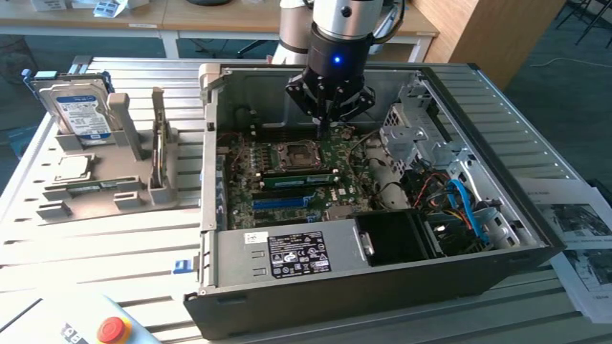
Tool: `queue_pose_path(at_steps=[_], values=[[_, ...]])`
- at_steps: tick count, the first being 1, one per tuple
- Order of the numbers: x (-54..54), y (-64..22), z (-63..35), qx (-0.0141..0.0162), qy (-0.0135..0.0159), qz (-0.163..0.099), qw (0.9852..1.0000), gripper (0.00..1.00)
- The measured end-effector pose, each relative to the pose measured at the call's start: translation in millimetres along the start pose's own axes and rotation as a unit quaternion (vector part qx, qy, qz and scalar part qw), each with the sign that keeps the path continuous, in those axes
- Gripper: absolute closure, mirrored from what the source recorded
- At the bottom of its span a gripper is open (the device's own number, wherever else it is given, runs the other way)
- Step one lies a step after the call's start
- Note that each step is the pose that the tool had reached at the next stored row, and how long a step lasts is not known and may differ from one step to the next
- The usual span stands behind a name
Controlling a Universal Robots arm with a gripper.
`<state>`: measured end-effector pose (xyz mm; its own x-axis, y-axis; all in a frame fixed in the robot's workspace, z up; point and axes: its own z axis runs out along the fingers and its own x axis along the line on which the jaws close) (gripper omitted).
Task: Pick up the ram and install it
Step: 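Press down the ram until it locks into place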
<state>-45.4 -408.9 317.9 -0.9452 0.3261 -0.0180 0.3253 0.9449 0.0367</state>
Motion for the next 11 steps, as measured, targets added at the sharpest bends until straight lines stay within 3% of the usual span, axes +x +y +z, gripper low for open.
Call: queue_pose_path(at_steps=[11], values=[[0.0, 0.0, 0.0, 0.0000, 0.0000, 0.000, 1.0000, 0.90]])
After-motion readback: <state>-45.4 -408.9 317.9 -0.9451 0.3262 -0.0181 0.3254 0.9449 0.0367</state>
